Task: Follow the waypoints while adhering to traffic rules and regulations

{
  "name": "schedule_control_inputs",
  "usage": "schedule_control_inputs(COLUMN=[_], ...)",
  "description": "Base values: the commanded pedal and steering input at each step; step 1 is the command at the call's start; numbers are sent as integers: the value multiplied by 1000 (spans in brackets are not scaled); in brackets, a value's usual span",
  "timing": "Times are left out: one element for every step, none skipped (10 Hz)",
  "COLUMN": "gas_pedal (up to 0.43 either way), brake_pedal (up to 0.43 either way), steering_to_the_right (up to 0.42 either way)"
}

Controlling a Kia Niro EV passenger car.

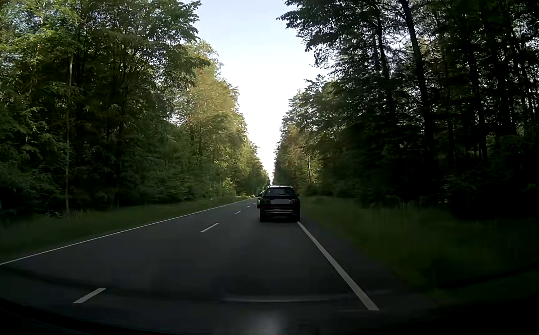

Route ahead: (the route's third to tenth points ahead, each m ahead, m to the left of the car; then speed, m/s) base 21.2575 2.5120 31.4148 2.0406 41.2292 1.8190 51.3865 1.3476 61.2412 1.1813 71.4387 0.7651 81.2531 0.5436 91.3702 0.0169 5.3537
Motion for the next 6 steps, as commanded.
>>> schedule_control_inputs(gas_pedal=[0, 0, 0, 0, 0, 0], brake_pedal=[0, 0, 0, 0, 0, 0], steering_to_the_right=[0, 0, 0, 0, 0, 0])
